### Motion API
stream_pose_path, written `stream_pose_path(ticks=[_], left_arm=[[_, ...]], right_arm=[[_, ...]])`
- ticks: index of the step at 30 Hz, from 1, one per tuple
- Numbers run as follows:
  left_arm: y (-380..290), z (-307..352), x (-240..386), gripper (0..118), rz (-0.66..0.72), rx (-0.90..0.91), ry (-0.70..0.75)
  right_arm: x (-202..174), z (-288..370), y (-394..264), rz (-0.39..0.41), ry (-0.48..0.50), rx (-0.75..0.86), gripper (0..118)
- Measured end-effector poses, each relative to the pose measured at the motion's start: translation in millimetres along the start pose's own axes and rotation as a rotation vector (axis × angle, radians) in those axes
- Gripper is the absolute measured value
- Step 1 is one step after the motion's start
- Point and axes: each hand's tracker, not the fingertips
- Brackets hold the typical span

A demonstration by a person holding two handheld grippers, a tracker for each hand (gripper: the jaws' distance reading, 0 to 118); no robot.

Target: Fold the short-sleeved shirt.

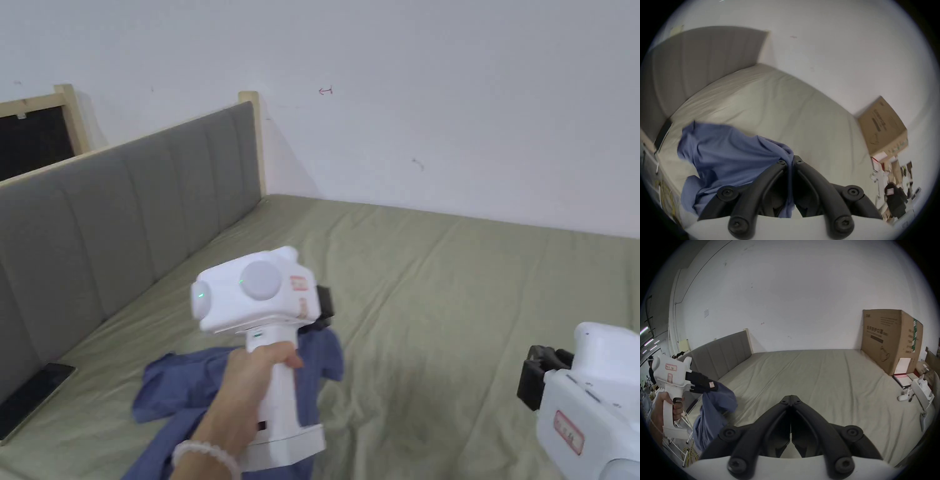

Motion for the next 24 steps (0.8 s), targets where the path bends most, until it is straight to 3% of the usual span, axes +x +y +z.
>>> stream_pose_path(ticks=[10, 16, 17, 18, 19, 20, 21, 23, 24], left_arm=[[-78, -19, 237, 3, -0.162, -0.170, -0.565], [-200, -89, 284, 4, -0.318, -0.386, -0.439], [-218, -103, 284, 10, -0.328, -0.455, -0.403], [-233, -121, 279, 24, -0.344, -0.523, -0.368], [-248, -130, 274, 54, -0.336, -0.565, -0.358], [-259, -137, 269, 106, -0.334, -0.609, -0.386], [-268, -140, 266, 118, -0.334, -0.663, -0.381], [-267, -134, 252, 107, -0.314, -0.615, -0.391], [-262, -131, 250, 107, -0.325, -0.612, -0.372]], right_arm=[[126, 87, 30, -0.132, -0.288, 0.165, 0], [196, 124, 17, -0.203, -0.453, 0.145, 0], [203, 127, 12, -0.224, -0.462, 0.141, 0], [208, 130, 6, -0.243, -0.468, 0.131, 0], [213, 131, 1, -0.253, -0.465, 0.121, 0], [217, 132, -4, -0.259, -0.469, 0.110, 0], [218, 131, -8, -0.262, -0.477, 0.094, 0], [220, 128, -15, -0.257, -0.474, 0.069, 0], [220, 126, -17, -0.257, -0.475, 0.060, 0]])
